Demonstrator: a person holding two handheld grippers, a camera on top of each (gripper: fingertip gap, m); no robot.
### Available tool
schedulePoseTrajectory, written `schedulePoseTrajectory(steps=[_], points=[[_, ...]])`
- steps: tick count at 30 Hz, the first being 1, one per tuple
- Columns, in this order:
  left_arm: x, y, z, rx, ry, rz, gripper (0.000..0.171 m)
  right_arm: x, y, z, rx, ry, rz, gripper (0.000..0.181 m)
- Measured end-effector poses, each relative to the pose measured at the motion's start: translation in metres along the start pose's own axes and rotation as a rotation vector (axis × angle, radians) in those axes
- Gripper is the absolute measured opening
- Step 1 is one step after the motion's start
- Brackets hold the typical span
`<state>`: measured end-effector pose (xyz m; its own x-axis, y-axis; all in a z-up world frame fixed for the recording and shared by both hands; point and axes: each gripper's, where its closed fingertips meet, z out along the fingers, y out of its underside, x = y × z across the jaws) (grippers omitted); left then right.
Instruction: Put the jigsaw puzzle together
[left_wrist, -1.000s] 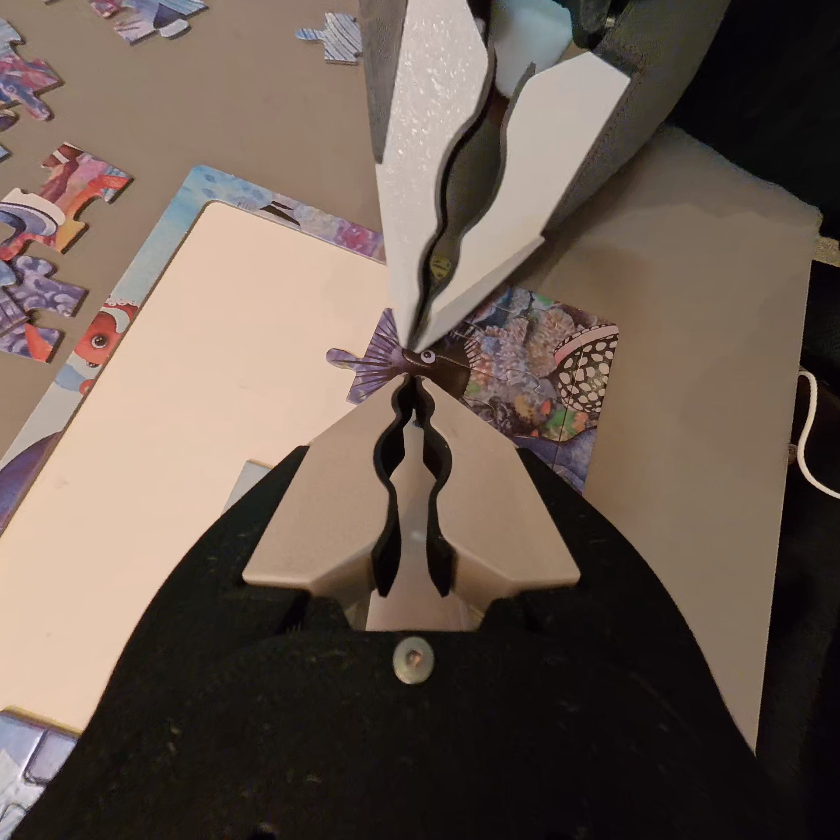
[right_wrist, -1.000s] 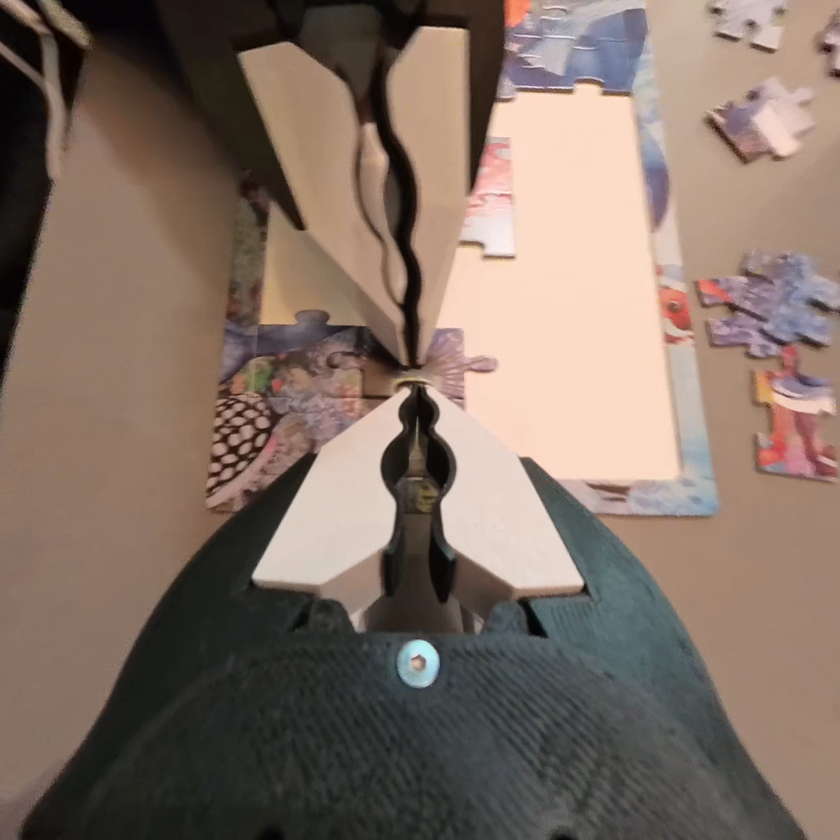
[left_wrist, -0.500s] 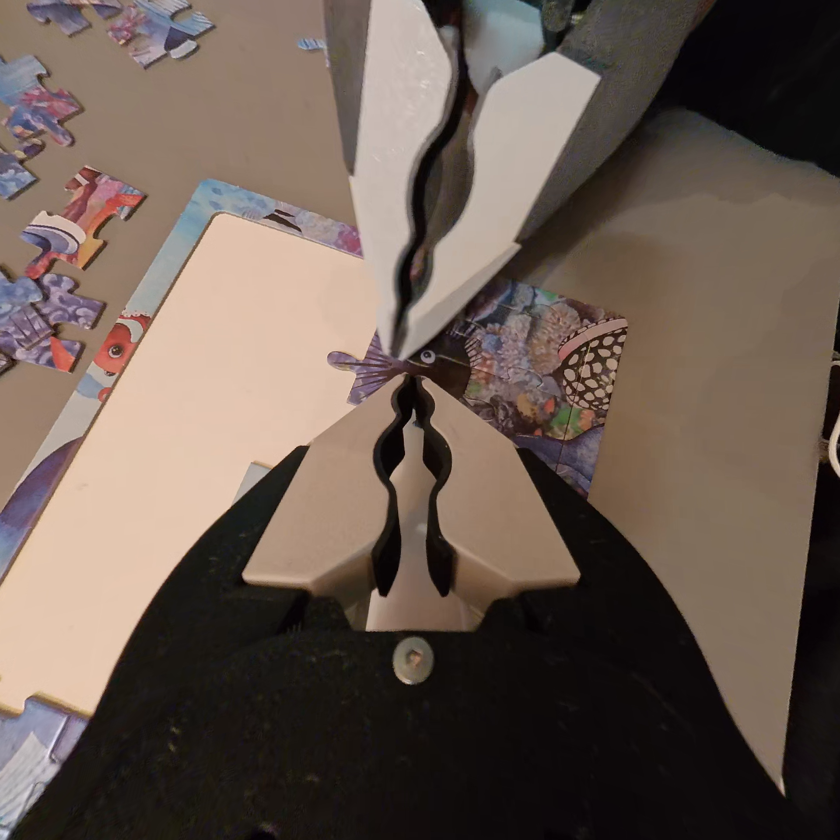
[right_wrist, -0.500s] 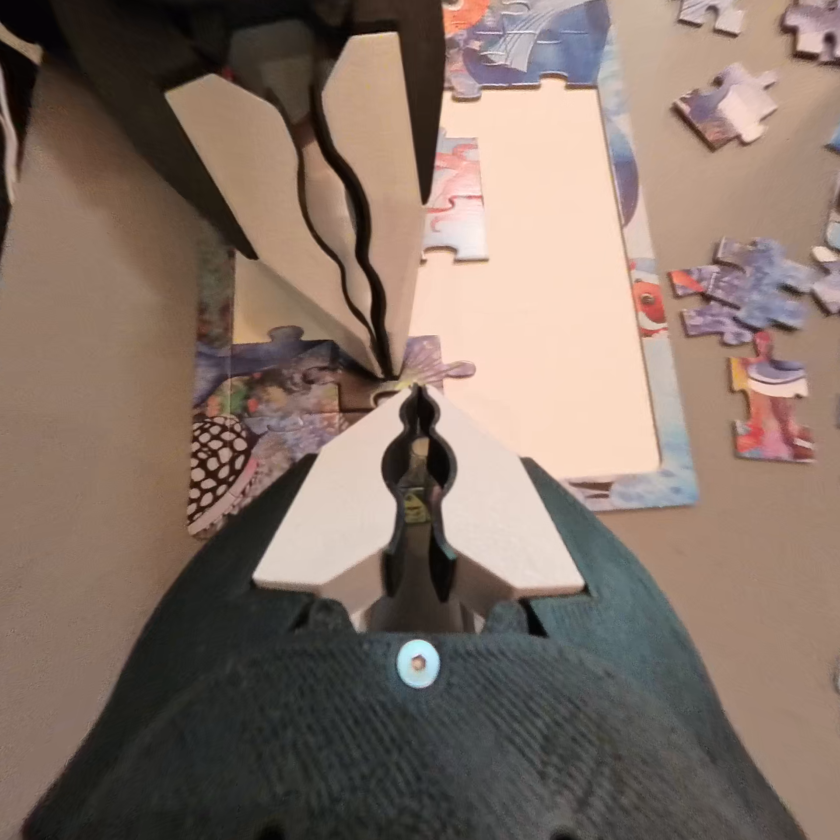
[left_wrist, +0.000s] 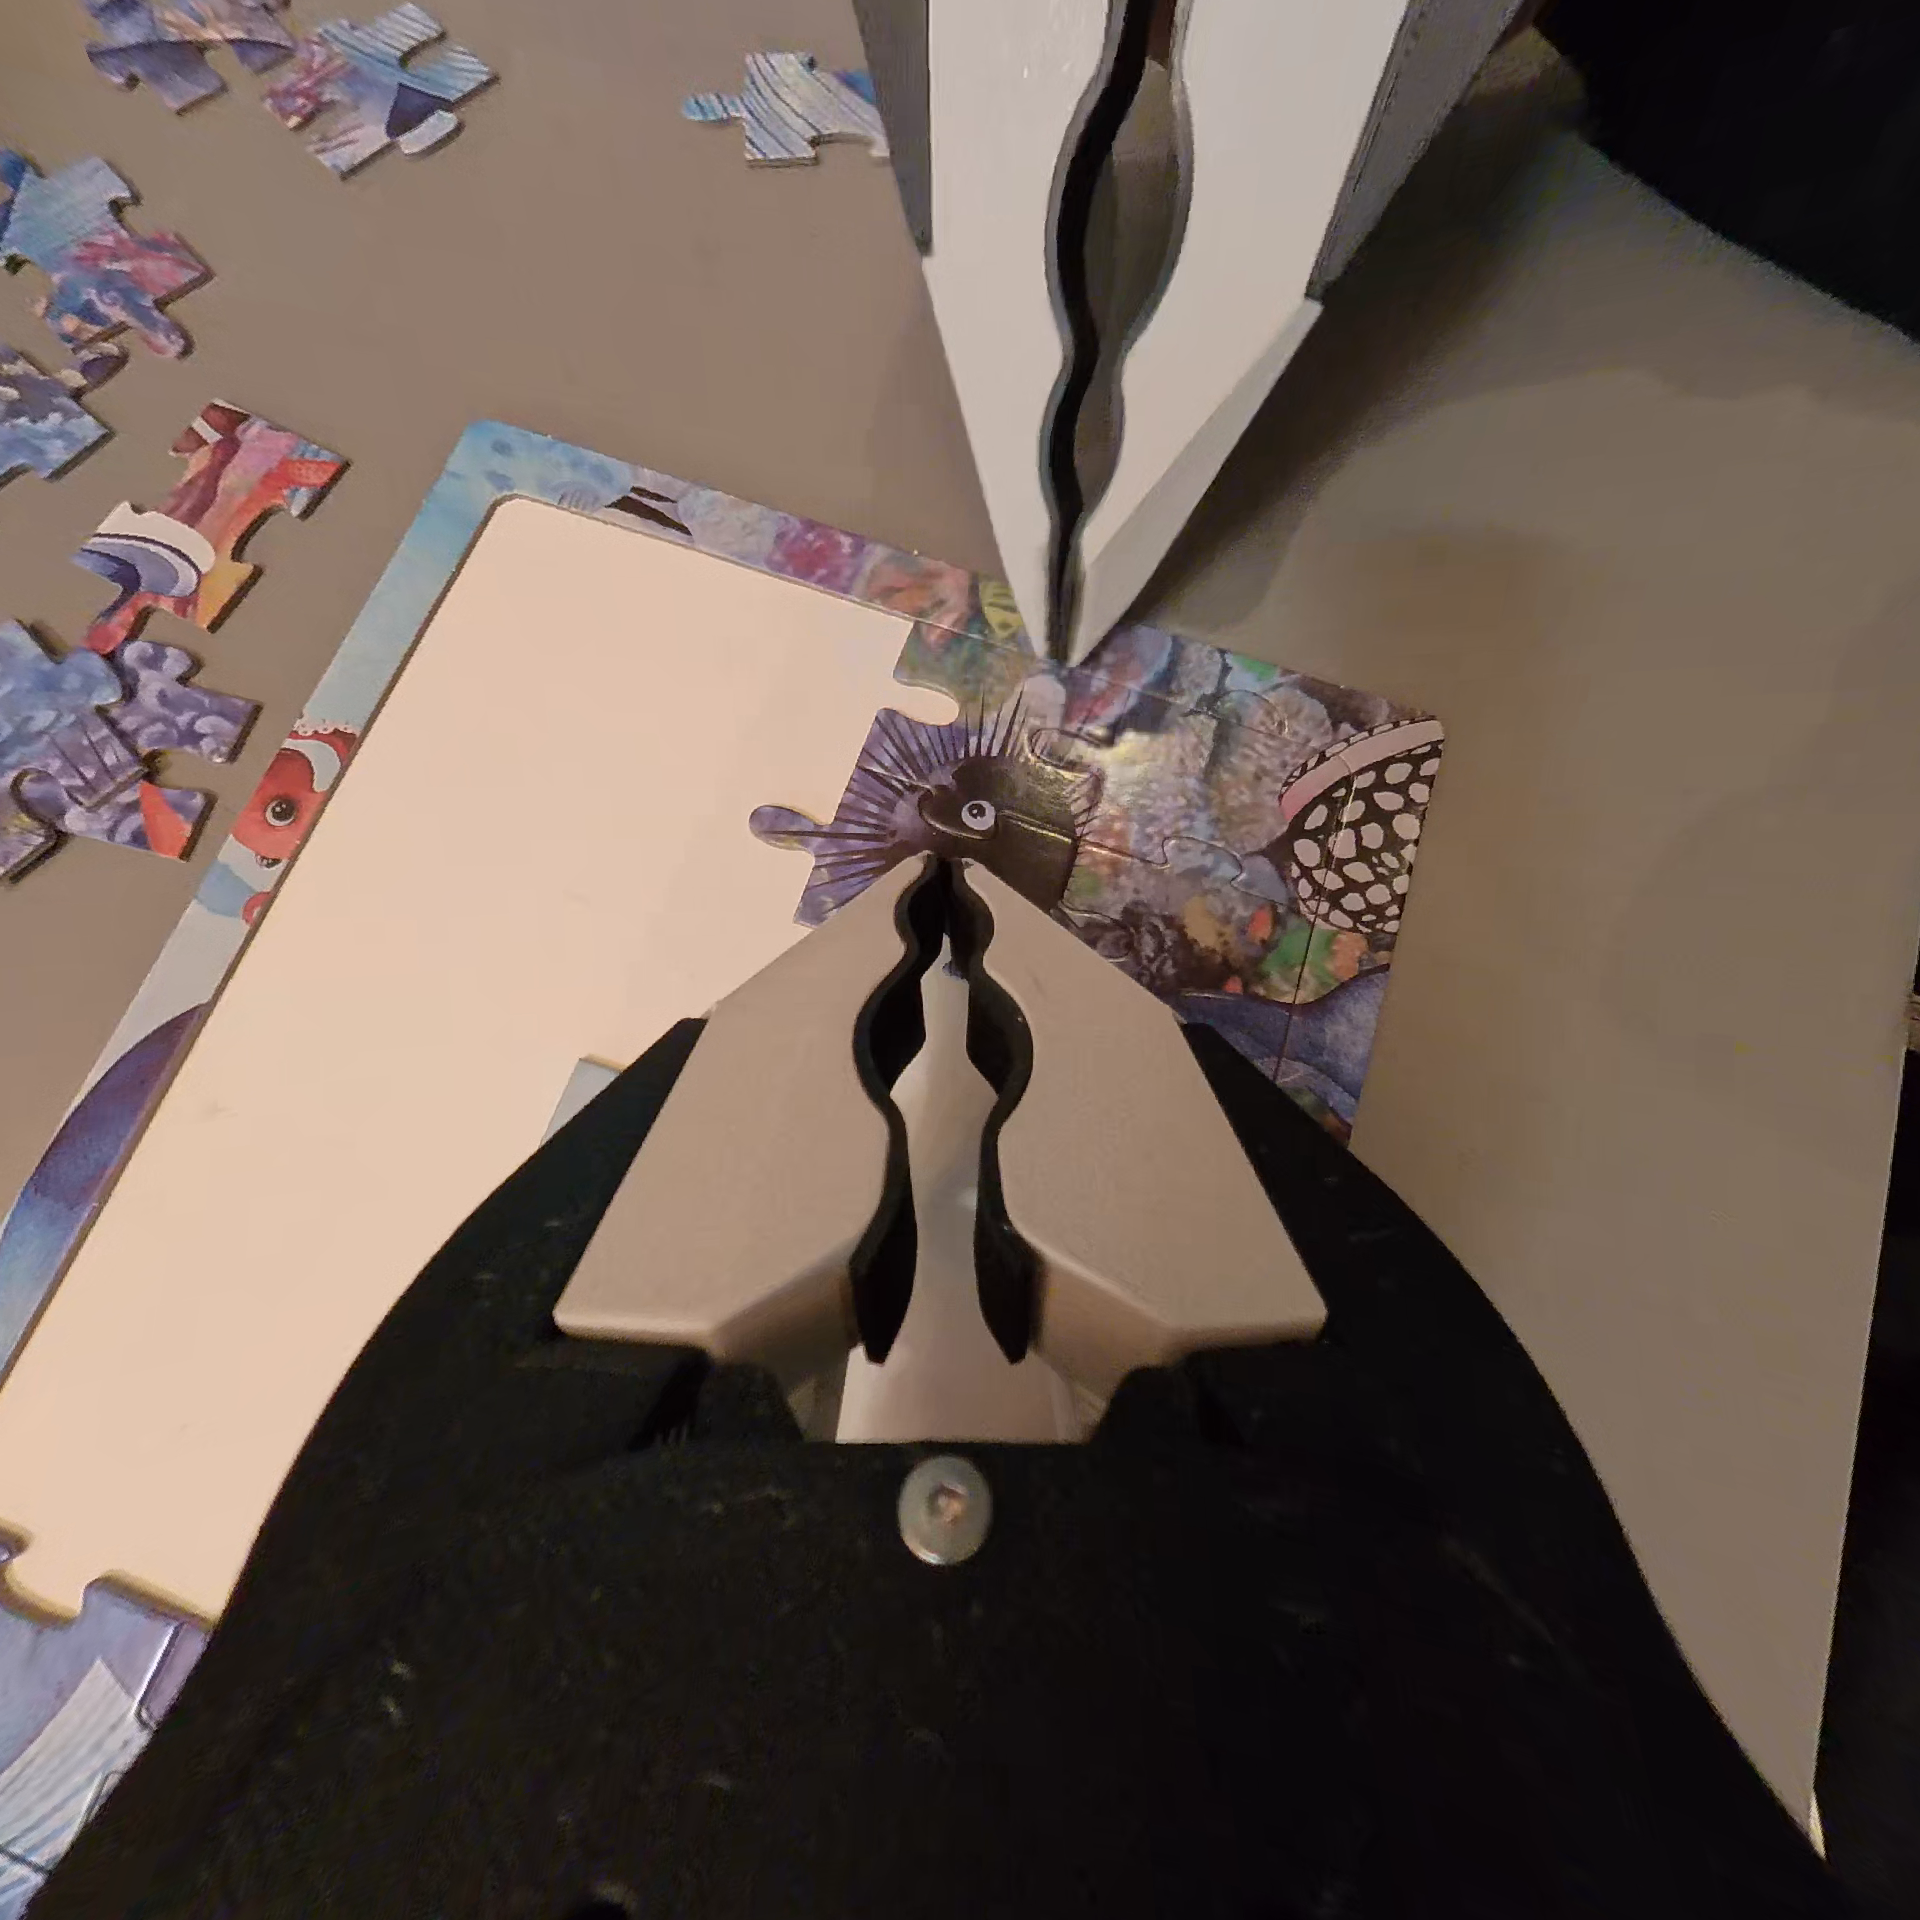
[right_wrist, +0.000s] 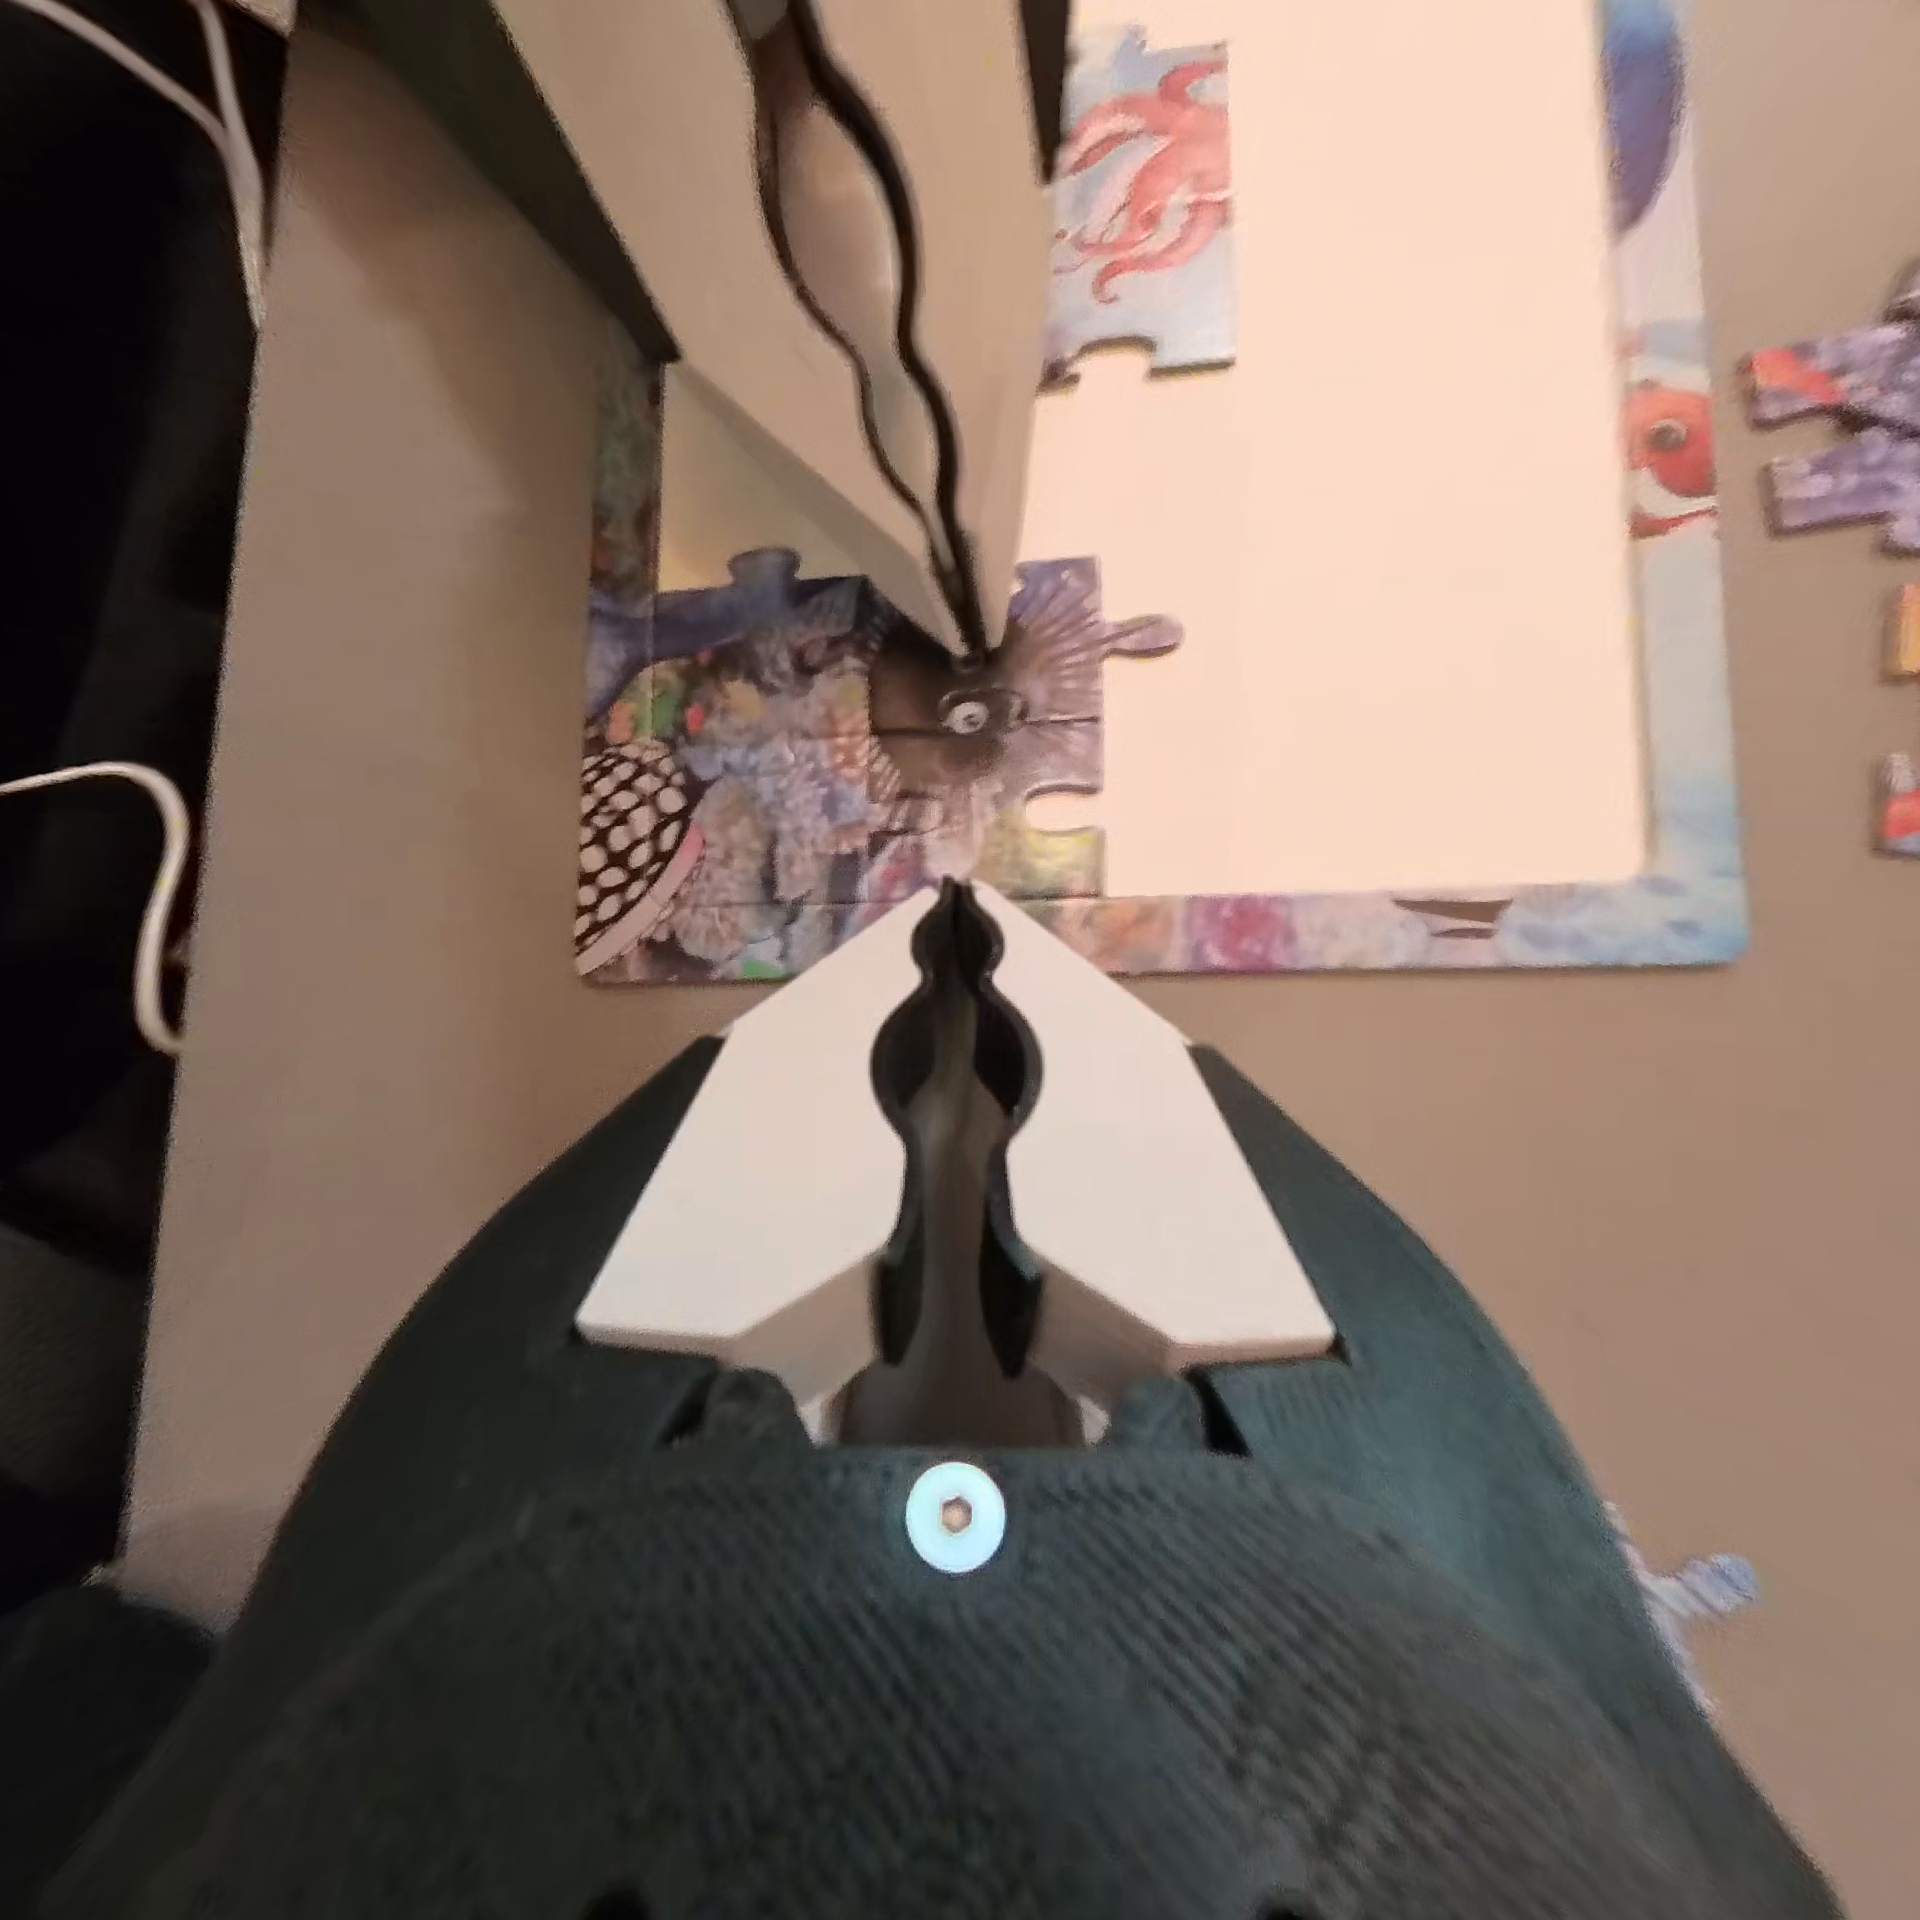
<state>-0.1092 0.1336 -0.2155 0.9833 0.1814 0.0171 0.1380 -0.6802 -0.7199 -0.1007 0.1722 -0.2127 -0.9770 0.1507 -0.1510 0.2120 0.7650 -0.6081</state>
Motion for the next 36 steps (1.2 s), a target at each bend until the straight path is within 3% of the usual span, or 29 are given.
schedulePoseTrajectory(steps=[5,10,14,17,19,23,28,30,32,36], points=[[0.0,0.0,0.0,0.0,-0.012,0.013,0.0,0.008,-0.013,0.01,0.07,0.048,-0.05,0.0],[0.0,0.0,0.0,0.0,-0.022,0.022,0.0,0.004,0.014,-0.012,-0.028,0.017,0.017,0.0],[0.0,0.0,-0.001,0.002,-0.043,0.044,0.0,0.013,-0.019,-0.035,0.264,0.029,-0.014,0.0],[0.007,-0.009,-0.009,0.066,0.013,0.028,0.025,0.034,-0.029,-0.054,0.425,0.107,0.001,0.0],[0.01,-0.029,-0.032,0.187,0.081,-0.028,0.032,0.049,-0.026,-0.067,0.486,0.18,0.017,0.0],[-0.03,-0.055,-0.097,0.387,-0.015,-0.054,0.032,0.068,-0.023,-0.1,0.652,0.254,0.078,0.0],[-0.112,-0.05,-0.159,0.466,-0.198,-0.073,0.025,0.085,-0.016,-0.121,0.772,0.304,0.159,0.0],[-0.143,-0.036,-0.158,0.425,-0.215,-0.069,0.022,0.095,-0.015,-0.121,0.787,0.348,0.21,0.0],[-0.156,-0.02,-0.147,0.379,-0.131,-0.06,0.021,0.101,-0.025,-0.123,0.837,0.377,0.257,0.0],[-0.158,-0.007,-0.139,0.459,0.01,-0.139,0.011,0.109,-0.046,-0.112,0.827,0.512,0.246,0.0]])
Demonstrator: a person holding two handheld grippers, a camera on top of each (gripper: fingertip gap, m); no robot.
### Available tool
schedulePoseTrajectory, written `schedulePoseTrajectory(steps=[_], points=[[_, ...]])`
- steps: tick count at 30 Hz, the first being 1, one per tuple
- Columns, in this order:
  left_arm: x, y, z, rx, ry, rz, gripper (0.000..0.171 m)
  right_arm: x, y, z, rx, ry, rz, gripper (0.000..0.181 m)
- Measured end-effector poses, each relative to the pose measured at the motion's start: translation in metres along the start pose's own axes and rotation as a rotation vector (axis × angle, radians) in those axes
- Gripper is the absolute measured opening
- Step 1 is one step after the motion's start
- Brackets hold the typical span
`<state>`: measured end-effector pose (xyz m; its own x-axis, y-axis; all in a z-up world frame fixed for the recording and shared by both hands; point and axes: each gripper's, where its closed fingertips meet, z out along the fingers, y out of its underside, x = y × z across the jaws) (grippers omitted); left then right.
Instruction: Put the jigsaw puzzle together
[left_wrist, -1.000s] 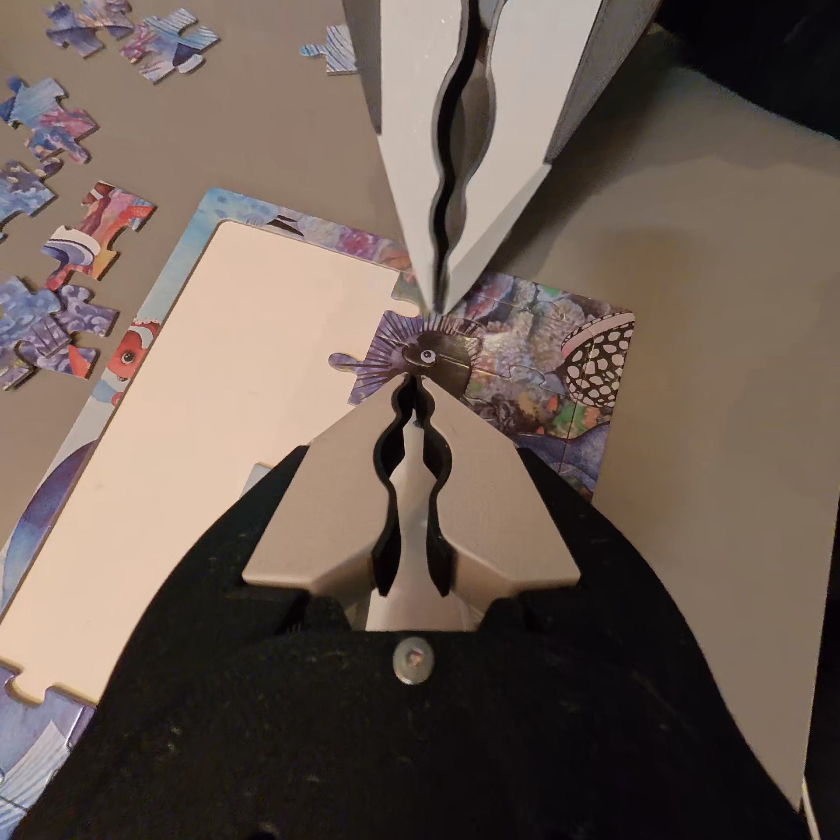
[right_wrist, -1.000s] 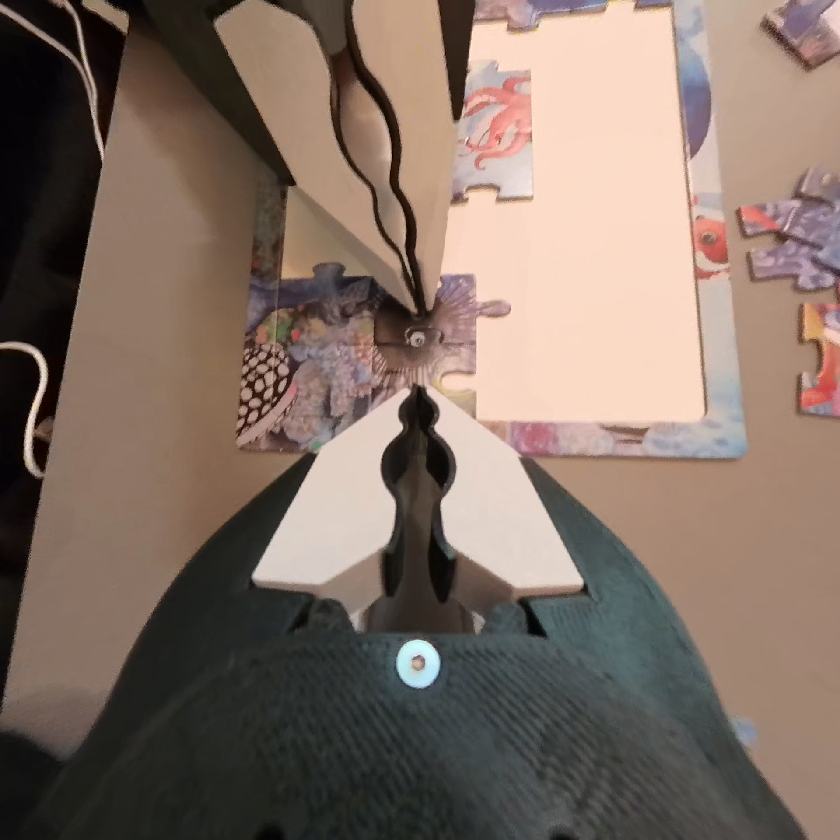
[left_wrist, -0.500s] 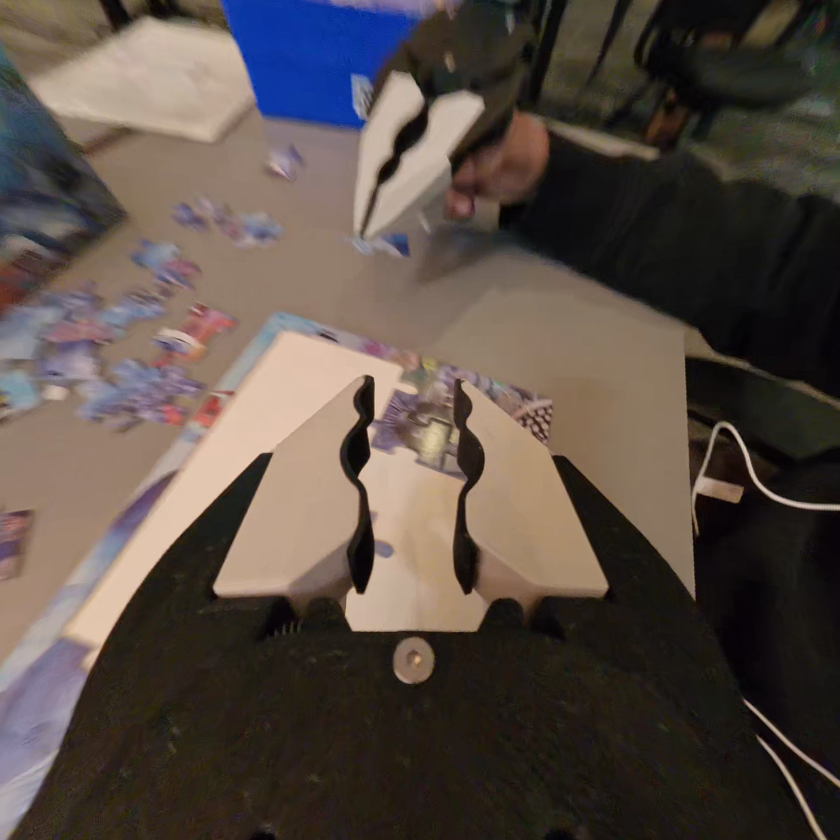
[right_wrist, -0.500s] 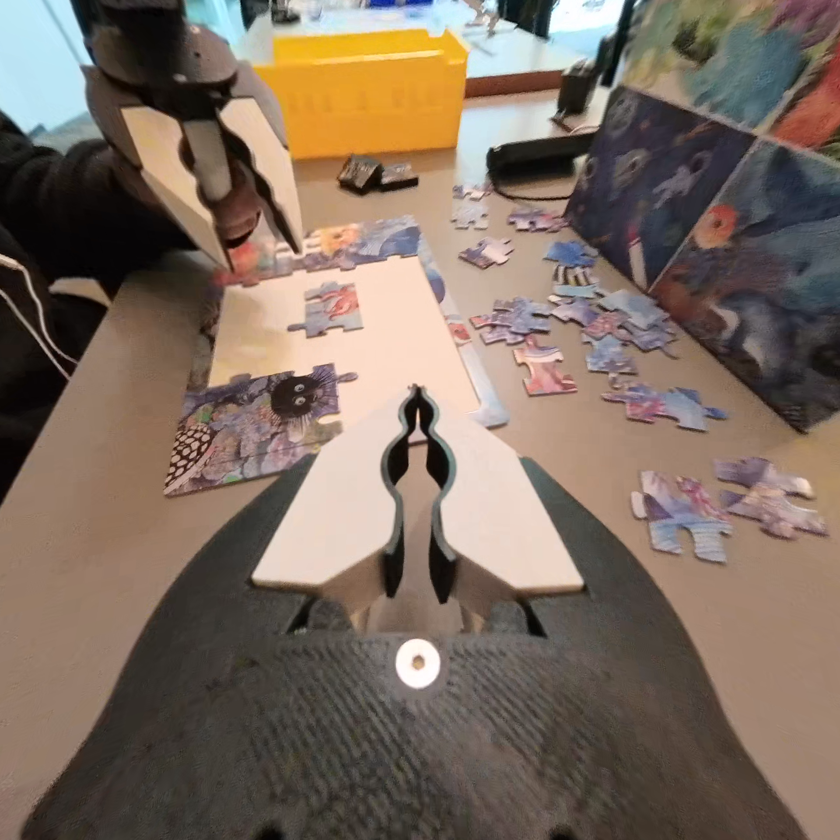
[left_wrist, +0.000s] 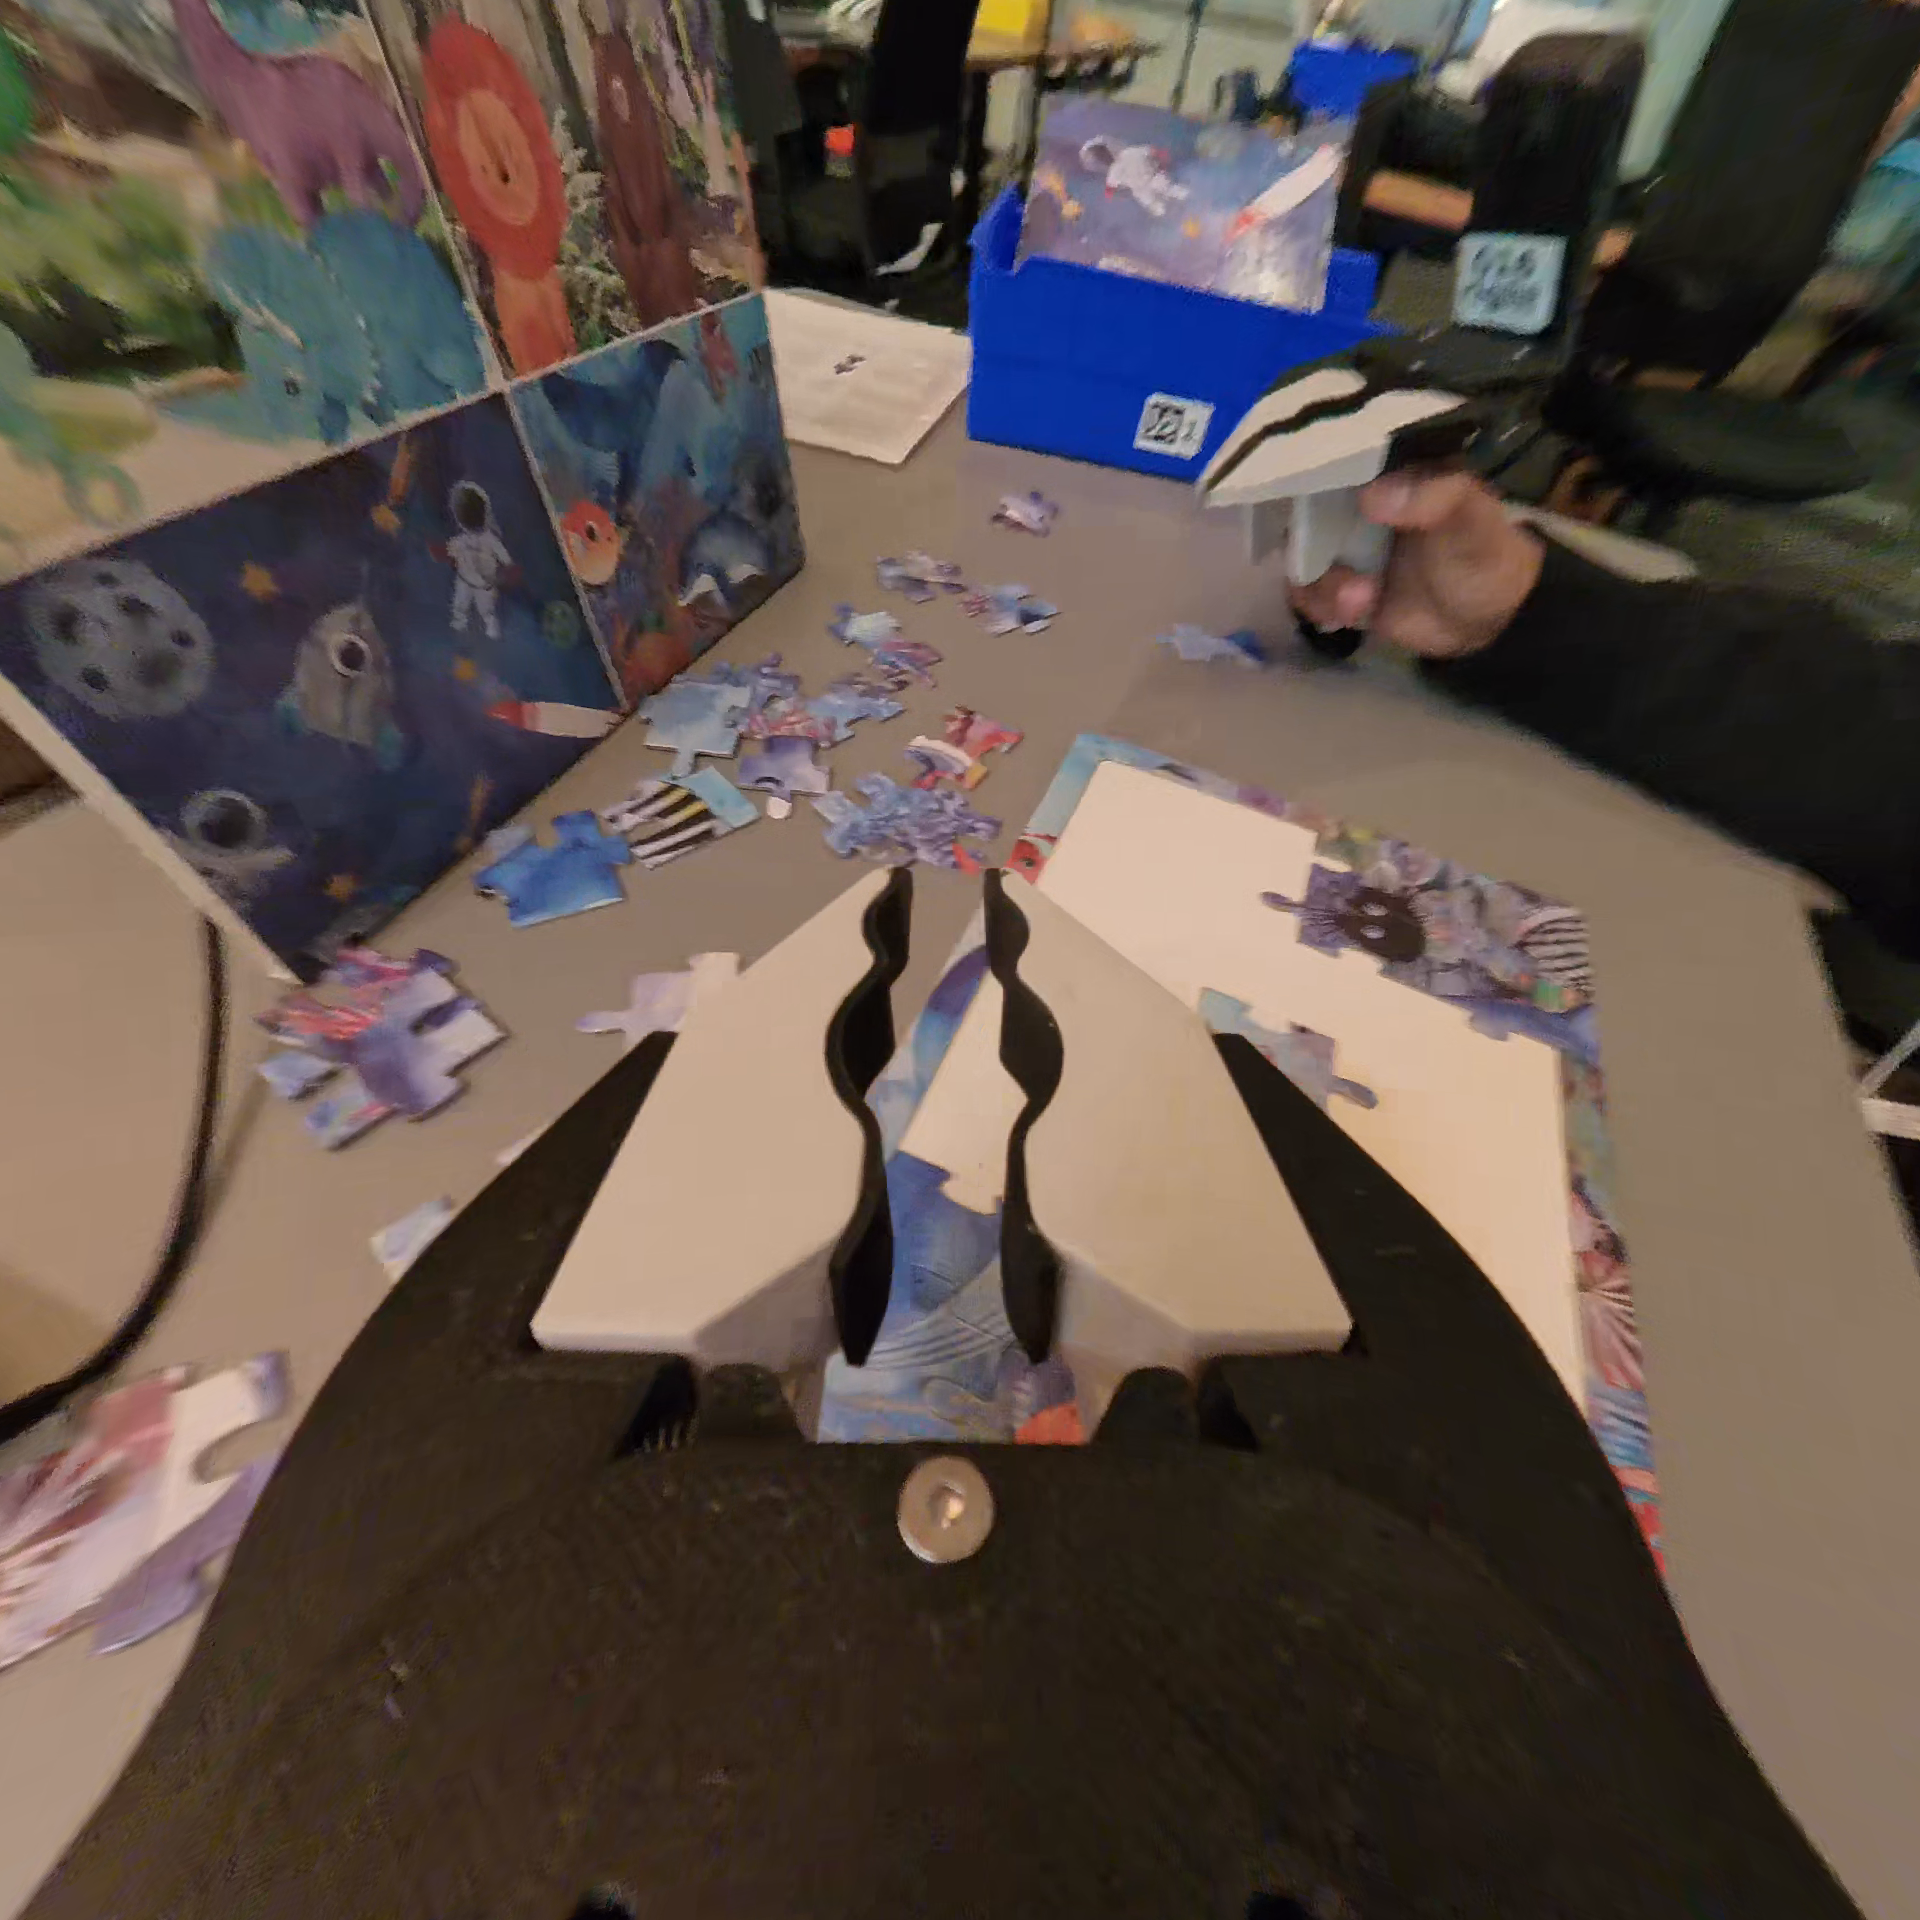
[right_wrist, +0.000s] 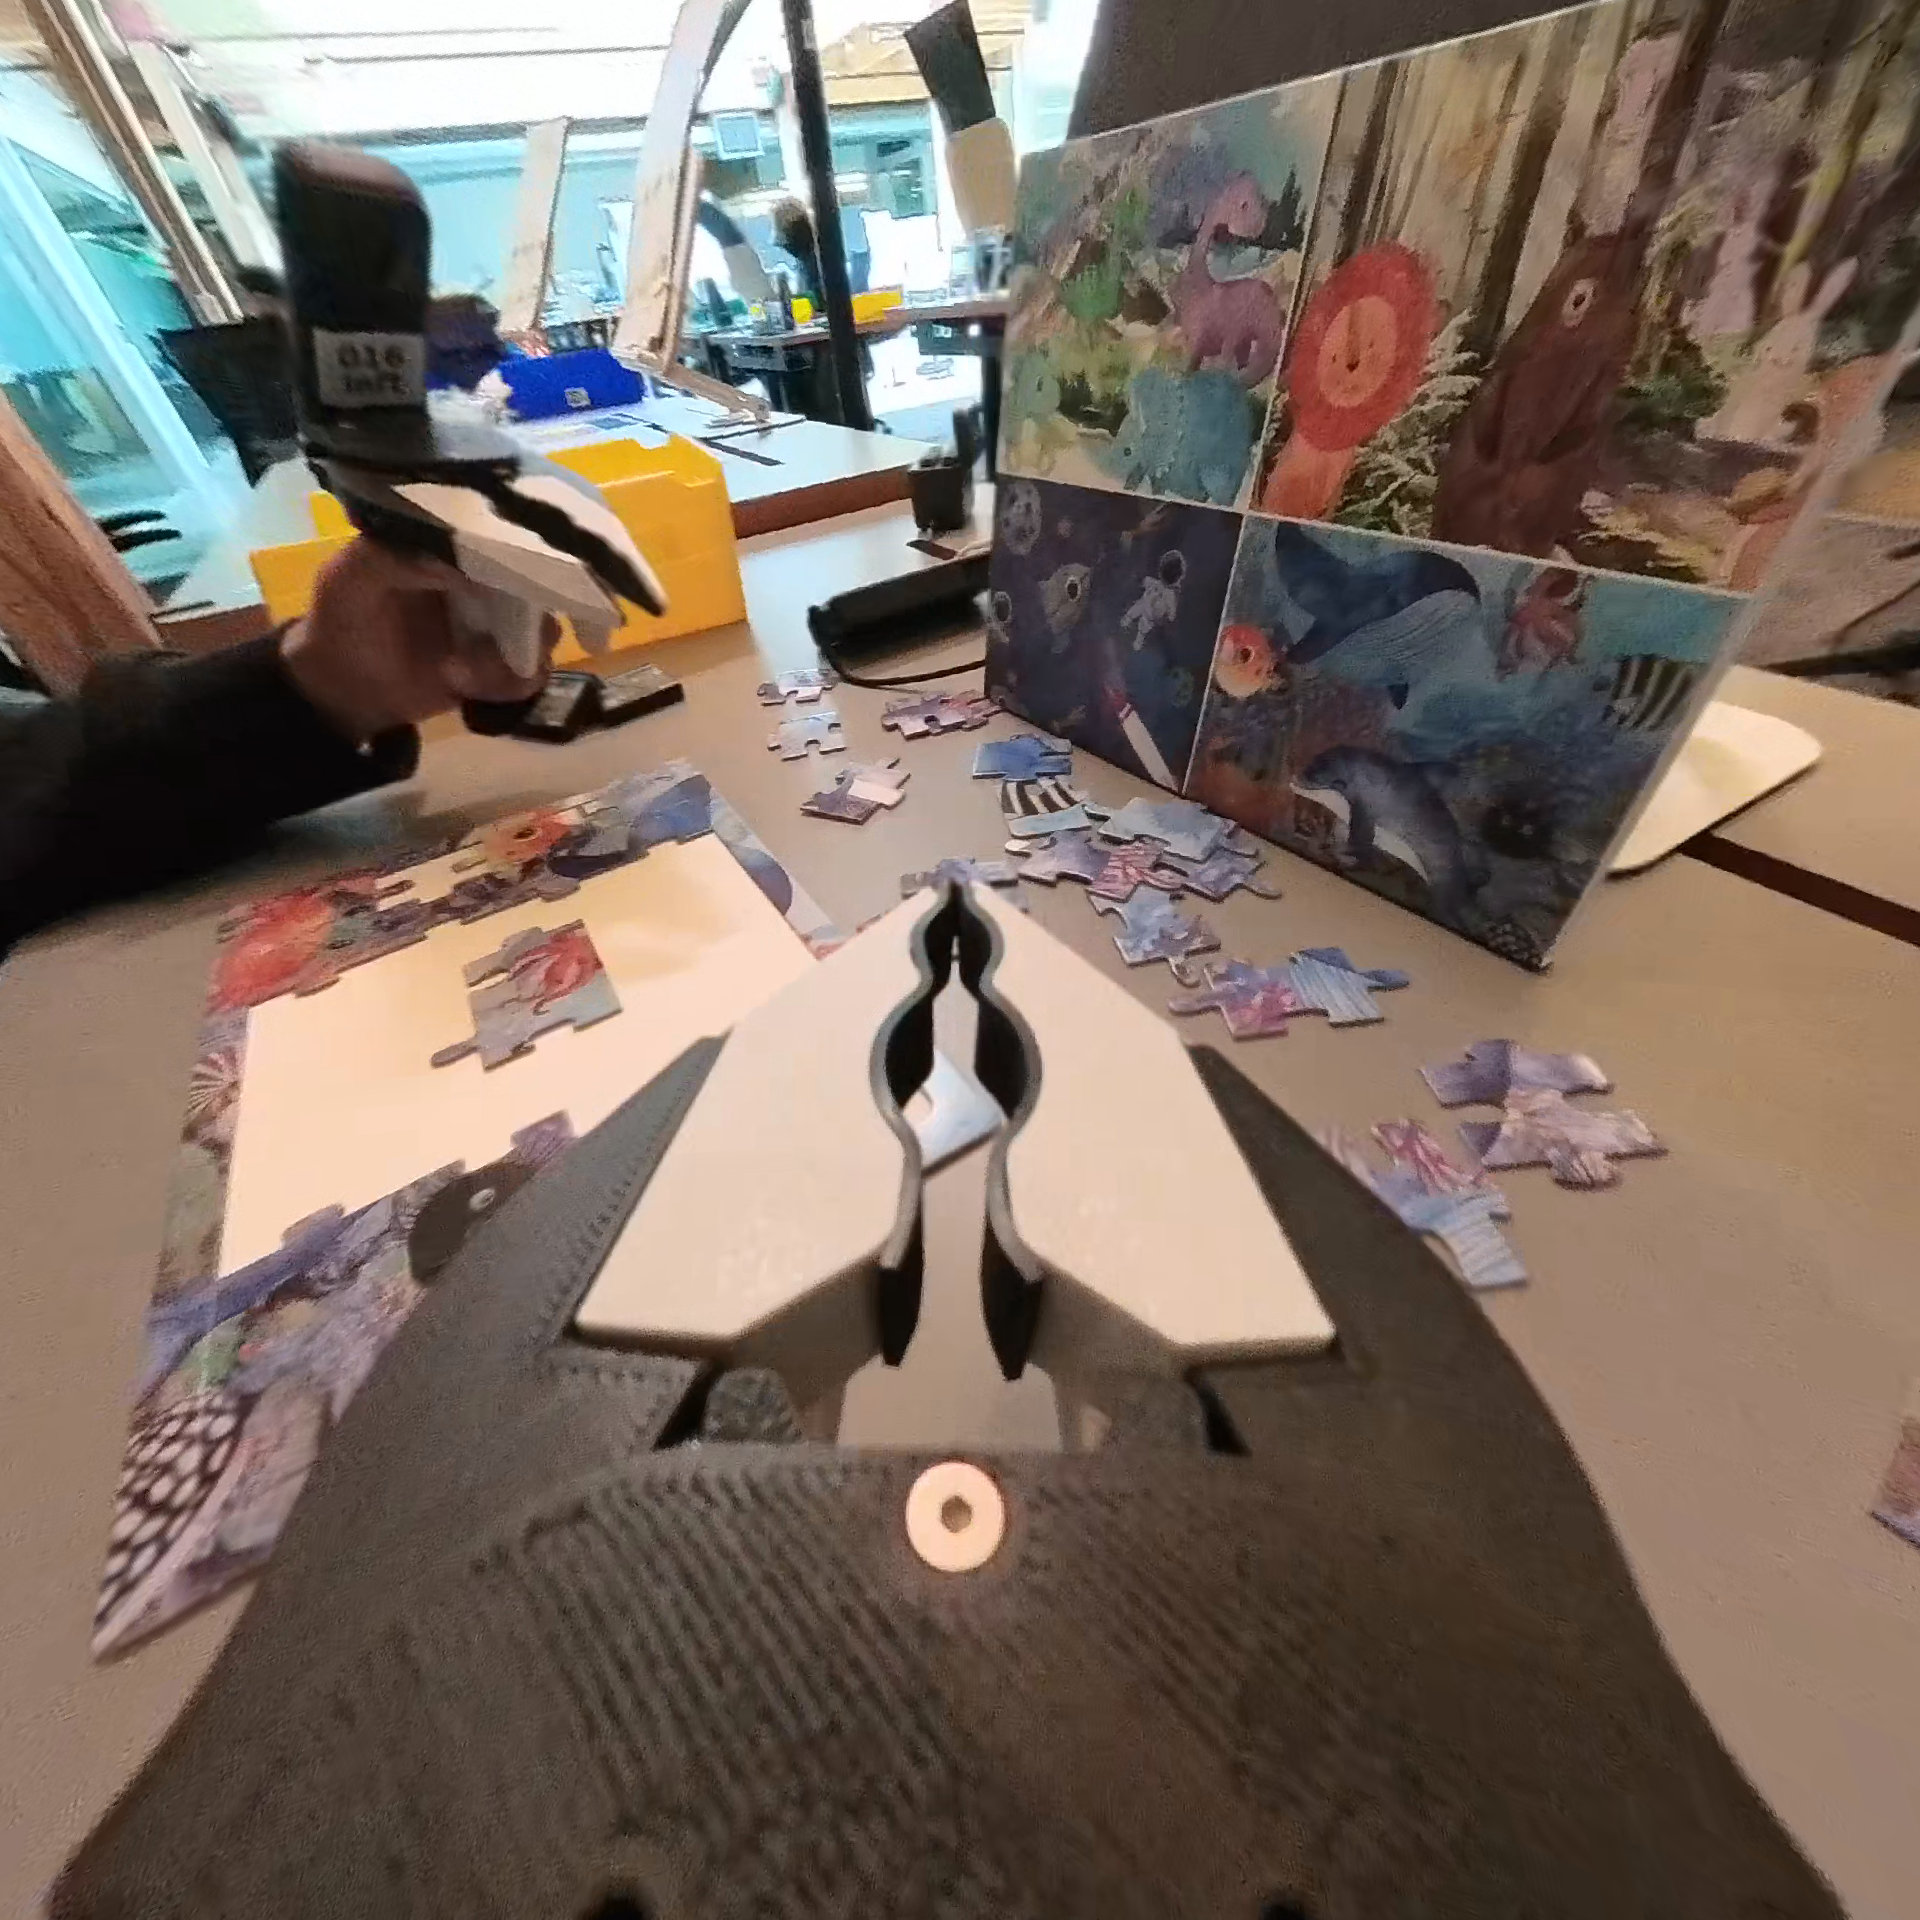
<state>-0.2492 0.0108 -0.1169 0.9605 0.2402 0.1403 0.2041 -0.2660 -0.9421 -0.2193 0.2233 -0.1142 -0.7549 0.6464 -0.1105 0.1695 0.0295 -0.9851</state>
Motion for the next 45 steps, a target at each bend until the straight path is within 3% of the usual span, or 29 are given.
schedulePoseTrajectory(steps=[7,13,26,32,36,45], points=[[0.01,-0.023,-0.022,0.15,-0.036,-0.001,0.004,0.003,0.019,0.019,-0.101,0.076,-0.122,0.0],[-0.029,0.001,-0.021,0.045,-0.223,0.013,0.005,0.013,0.013,0.008,-0.06,0.086,-0.093,0.0],[-0.03,0.015,-0.01,0.0,-0.213,0.001,0.005,0.021,0.004,-0.007,-0.016,0.129,-0.063,0.0],[-0.031,0.021,-0.007,-0.013,-0.203,-0.006,0.006,0.023,-0.019,-0.024,0.169,0.048,0.118,0.001],[-0.031,0.023,-0.004,-0.032,-0.214,0.019,0.007,0.01,-0.033,-0.033,0.257,-0.043,0.099,0.017],[-0.036,0.027,-0.005,-0.036,-0.232,0.009,0.008,0.009,-0.022,-0.024,0.173,0.021,0.023,0.02]])
